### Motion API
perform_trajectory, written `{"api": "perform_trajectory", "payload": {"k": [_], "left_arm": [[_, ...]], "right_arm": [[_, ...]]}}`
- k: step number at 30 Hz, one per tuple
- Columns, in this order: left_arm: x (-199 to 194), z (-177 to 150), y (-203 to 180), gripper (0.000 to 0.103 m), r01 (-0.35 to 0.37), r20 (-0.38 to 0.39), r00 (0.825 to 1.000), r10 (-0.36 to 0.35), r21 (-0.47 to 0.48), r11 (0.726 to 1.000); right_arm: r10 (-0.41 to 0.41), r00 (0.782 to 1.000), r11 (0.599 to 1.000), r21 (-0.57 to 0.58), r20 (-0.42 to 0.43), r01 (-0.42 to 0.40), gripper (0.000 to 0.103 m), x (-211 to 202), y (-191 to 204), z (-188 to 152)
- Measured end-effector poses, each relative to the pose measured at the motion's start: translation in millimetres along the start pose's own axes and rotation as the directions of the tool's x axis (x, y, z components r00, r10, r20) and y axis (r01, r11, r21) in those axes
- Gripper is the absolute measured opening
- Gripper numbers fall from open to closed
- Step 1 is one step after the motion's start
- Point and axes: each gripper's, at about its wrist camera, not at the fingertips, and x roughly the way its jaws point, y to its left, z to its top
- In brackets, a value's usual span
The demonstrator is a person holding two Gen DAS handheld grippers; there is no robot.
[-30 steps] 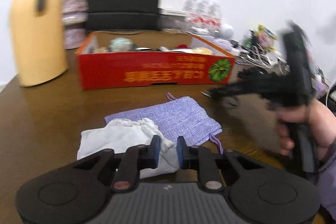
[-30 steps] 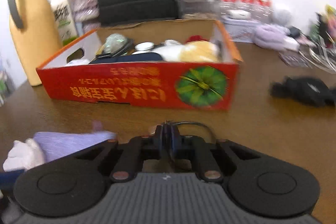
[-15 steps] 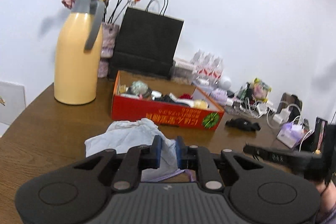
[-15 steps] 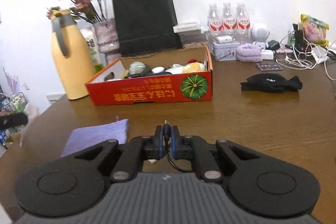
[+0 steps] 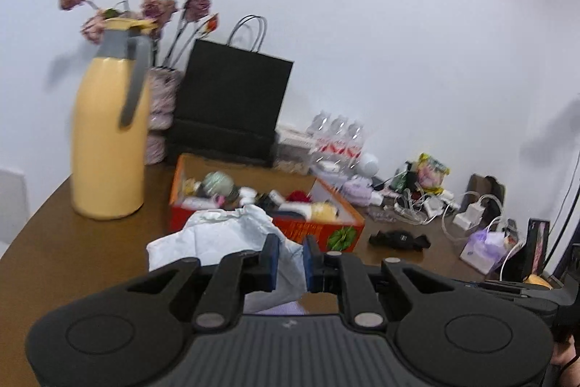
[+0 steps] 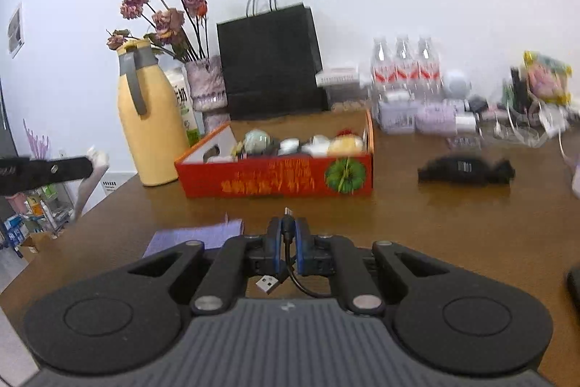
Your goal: Organize objects
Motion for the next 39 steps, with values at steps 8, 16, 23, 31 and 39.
{"api": "perform_trajectory", "payload": {"k": [8, 16, 23, 31, 39], "left_arm": [[121, 93, 13, 0.013, 0.093, -0.021, 0.996, -0.092, 0.057, 0.994], [276, 124, 22, 0.017, 0.052, -0.198, 0.979, -0.037, 0.072, 0.996], [340, 94, 62, 0.043, -0.012, -0.352, 0.935, -0.033, -0.125, 0.992], [265, 123, 51, 0.064, 0.002, -0.218, 0.976, -0.005, -0.014, 1.000], [105, 82, 19, 0.086, -0.048, -0.032, 0.998, 0.052, 0.111, 0.993]], "right_arm": [[0.055, 0.998, 0.994, -0.097, 0.043, -0.051, 0.008, 89, -15, 97], [0.012, 0.995, 0.998, -0.067, -0.102, -0.019, 0.008, 270, -25, 152], [-0.078, 0.958, 0.993, 0.058, -0.276, 0.098, 0.050, 353, -51, 132], [-0.086, 0.989, 0.996, -0.015, -0.117, 0.084, 0.083, 271, -43, 157], [-0.017, 1.000, 0.991, -0.131, -0.017, 0.015, 0.101, 133, -7, 118]]}}
